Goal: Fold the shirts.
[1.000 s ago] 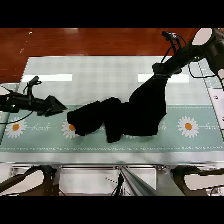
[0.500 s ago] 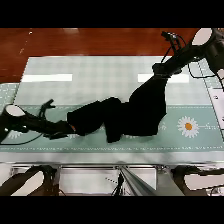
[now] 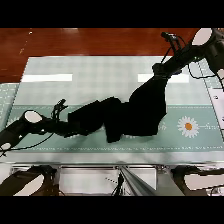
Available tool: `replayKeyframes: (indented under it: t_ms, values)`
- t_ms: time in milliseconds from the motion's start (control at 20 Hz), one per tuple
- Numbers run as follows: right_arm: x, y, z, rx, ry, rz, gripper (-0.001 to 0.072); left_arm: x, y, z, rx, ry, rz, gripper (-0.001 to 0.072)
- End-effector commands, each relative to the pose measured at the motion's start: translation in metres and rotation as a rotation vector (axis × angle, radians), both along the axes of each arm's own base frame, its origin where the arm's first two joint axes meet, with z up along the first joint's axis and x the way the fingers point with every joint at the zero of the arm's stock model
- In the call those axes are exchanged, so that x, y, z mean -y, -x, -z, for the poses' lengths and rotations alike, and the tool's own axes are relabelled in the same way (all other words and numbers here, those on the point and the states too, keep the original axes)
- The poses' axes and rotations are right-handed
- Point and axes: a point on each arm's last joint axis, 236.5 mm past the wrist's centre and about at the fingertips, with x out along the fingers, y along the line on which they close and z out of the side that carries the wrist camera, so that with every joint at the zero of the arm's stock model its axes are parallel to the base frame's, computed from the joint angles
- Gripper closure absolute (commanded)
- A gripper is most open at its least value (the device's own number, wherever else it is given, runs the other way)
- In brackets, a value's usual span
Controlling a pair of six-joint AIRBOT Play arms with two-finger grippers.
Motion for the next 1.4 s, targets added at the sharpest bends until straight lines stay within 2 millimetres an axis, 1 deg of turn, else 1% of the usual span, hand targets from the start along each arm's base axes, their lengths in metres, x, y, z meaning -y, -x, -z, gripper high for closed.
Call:
replayKeyframes:
  t_ms: [0,50,100,200,250,350,400,450,500,550,600,650,700,750,800,850,900,950,1000,1050,1100,1150,1200,1250,1300,1350]
  values:
    - [0.000,0.000,0.000,-0.001,0.000,-0.003,0.0695,0.002,-0.010,0.003,0.050,-0.022,-0.011,0.0200]
    - [0.000,0.000,0.000,0.000,0.000,-0.002,0.0695,0.002,-0.010,0.003,0.050,-0.022,-0.011,0.0331]
    - [0.000,0.000,0.000,0.000,0.001,-0.002,0.0695,0.003,-0.010,0.003,0.050,-0.018,-0.012,0.0396]
    - [0.000,0.000,0.000,0.001,0.001,-0.002,0.0695,0.004,-0.010,0.002,0.059,-0.014,0.002,0.0612]
    - [0.000,0.000,0.000,0.001,0.001,-0.002,0.0695,0.007,-0.009,0.000,0.073,0.000,0.024,0.0675]
    - [0.000,0.000,0.000,0.001,0.001,-0.002,0.0695,0.014,-0.012,-0.009,0.080,0.035,0.026,0.0675]
    - [0.000,0.000,0.000,0.001,0.002,-0.003,0.0695,0.018,-0.015,-0.017,0.087,0.051,0.038,0.0676]
    - [0.000,0.000,0.000,0.003,0.002,-0.003,0.0695,0.022,-0.018,-0.030,0.105,0.068,0.061,0.0677]
    - [0.000,0.000,-0.003,0.009,0.002,-0.004,0.0695,0.026,-0.024,-0.051,0.145,0.090,0.095,0.0677]
    - [0.000,0.001,-0.008,0.020,0.001,-0.006,0.0695,0.031,-0.031,-0.077,0.201,0.113,0.127,0.0677]
    - [0.000,0.001,-0.016,0.045,-0.001,-0.008,0.0695,0.036,-0.040,-0.114,0.288,0.134,0.158,0.0677]
    - [0.001,0.000,-0.031,0.091,-0.001,-0.013,0.0696,0.039,-0.049,-0.156,0.391,0.151,0.184,0.0677]
    - [0.003,0.000,-0.049,0.148,-0.004,-0.009,0.0695,0.042,-0.056,-0.207,0.528,0.162,0.207,0.0677]
    - [0.005,0.000,-0.075,0.223,-0.009,0.000,0.0695,0.040,-0.061,-0.259,0.660,0.168,0.207,0.0677]
    - [0.008,0.002,-0.103,0.306,-0.019,0.016,0.0695,0.034,-0.064,-0.312,0.793,0.166,0.180,0.0677]
    - [0.015,0.006,-0.137,0.403,-0.028,0.039,0.0695,0.021,-0.064,-0.369,0.938,0.148,0.139,0.0677]
    - [0.023,0.014,-0.179,0.525,-0.037,0.071,0.0695,0.002,-0.061,-0.419,1.067,0.104,0.083,0.0676]
    - [0.034,0.025,-0.224,0.663,-0.047,0.112,0.0696,-0.021,-0.058,-0.457,1.169,0.034,0.016,0.0677]
    - [0.046,0.039,-0.270,0.803,-0.057,0.158,0.0696,-0.048,-0.054,-0.492,1.258,-0.064,-0.068,0.0677]
    - [0.058,0.059,-0.319,0.962,-0.069,0.209,0.0697,-0.073,-0.049,-0.517,1.317,-0.157,-0.150,0.0676]
    - [0.069,0.083,-0.363,1.104,-0.079,0.253,0.0697,-0.096,-0.042,-0.536,1.355,-0.248,-0.229,0.0676]
    - [0.078,0.112,-0.403,1.240,-0.091,0.298,0.0697,-0.112,-0.035,-0.546,1.361,-0.305,-0.290,0.0676]
    - [0.084,0.140,-0.432,1.345,-0.094,0.327,0.0697,-0.120,-0.027,-0.550,1.343,-0.329,-0.334,0.0676]
    - [0.088,0.167,-0.453,1.423,-0.091,0.344,0.0697,-0.123,-0.022,-0.546,1.302,-0.334,-0.361,0.0676]
    - [0.091,0.188,-0.463,1.465,-0.076,0.355,0.0697,-0.123,-0.017,-0.535,1.250,-0.341,-0.358,0.0676]
    - [0.094,0.206,-0.467,1.491,-0.043,0.364,0.0697,-0.120,-0.012,-0.522,1.193,-0.347,-0.331,0.0676]
